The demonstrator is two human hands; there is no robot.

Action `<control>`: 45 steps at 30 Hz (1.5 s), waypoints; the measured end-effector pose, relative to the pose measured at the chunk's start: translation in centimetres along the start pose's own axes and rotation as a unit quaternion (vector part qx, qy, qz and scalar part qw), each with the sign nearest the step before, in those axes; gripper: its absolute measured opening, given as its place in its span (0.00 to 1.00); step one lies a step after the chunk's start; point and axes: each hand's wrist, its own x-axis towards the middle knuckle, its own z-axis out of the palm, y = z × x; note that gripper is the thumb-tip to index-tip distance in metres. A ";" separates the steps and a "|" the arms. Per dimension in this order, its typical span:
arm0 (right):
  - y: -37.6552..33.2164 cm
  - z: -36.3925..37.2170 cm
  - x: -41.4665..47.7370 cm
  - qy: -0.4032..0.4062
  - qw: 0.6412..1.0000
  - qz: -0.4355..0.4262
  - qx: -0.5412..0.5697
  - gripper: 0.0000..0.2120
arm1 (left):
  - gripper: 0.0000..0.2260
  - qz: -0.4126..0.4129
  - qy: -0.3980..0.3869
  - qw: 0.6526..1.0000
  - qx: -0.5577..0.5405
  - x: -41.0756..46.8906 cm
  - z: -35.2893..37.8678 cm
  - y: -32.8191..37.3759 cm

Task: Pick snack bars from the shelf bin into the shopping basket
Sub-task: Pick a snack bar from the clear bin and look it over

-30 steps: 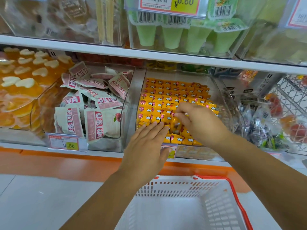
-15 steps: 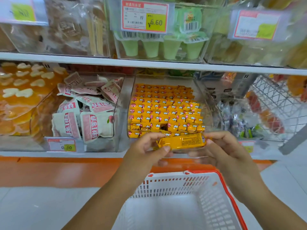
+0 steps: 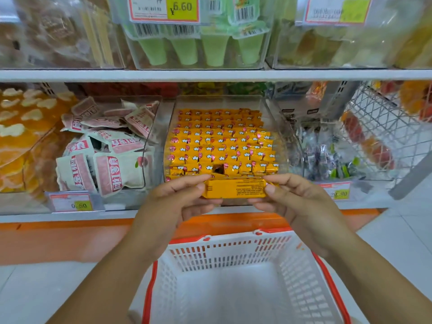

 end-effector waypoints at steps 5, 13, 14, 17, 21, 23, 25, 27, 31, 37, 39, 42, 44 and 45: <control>-0.1 -0.2 0.6 -0.002 1.000 0.025 0.018 0.11 | 0.12 -0.002 -0.032 0.999 -0.017 0.4 -0.3 0.2; -0.5 -0.5 0.6 -0.022 0.999 0.034 0.027 0.15 | 0.14 0.053 -0.022 0.997 0.052 0.2 -0.7 -0.1; -0.3 -0.5 0.6 -0.017 1.000 0.018 0.012 0.13 | 0.10 0.062 0.002 0.996 0.059 0.2 -0.7 -0.2; 0.2 -0.6 0.7 -0.002 0.998 -0.025 -0.054 0.14 | 0.07 0.072 0.056 0.993 0.079 0.2 -0.5 -0.5; 0.8 -0.6 0.9 -0.003 0.997 -0.047 -0.068 0.20 | 0.06 0.091 0.070 0.990 0.079 0.0 0.4 -0.6; 0.9 -0.4 0.9 0.001 0.996 -0.057 -0.067 0.20 | 0.02 0.102 0.086 0.989 0.070 -0.2 0.8 -0.5; 0.7 -0.1 0.8 0.022 0.995 -0.068 -0.063 0.19 | 0.05 0.125 0.095 0.986 0.063 -0.3 1.0 -0.4; 0.6 0.1 0.6 0.032 0.994 -0.087 -0.060 0.15 | 0.09 0.147 0.099 0.981 0.082 -0.3 1.0 -0.3; 0.5 0.3 0.4 0.031 0.991 -0.098 -0.091 0.07 | 0.08 0.133 0.096 0.983 0.081 -0.4 0.9 -0.4; 0.4 0.1 0.3 -0.030 0.996 -0.051 -0.062 0.27 | 0.15 0.102 0.070 0.988 0.091 -0.2 0.4 -0.3; 0.3 0.0 0.3 -0.029 0.997 -0.041 -0.060 0.25 | 0.13 0.090 0.071 0.991 0.073 -0.1 0.3 -0.1; -0.1 0.1 0.3 -0.024 0.998 -0.024 -0.043 0.16 | 0.12 0.072 0.060 0.995 0.046 0.0 0.1 0.0; -0.2 0.2 0.3 -0.022 0.999 -0.013 -0.040 0.13 | 0.10 0.066 0.059 0.995 0.038 -0.1 0.0 0.1; -0.2 0.2 0.3 -0.019 0.999 -0.010 -0.037 0.13 | 0.09 0.064 0.061 0.995 0.040 0.0 0.0 0.1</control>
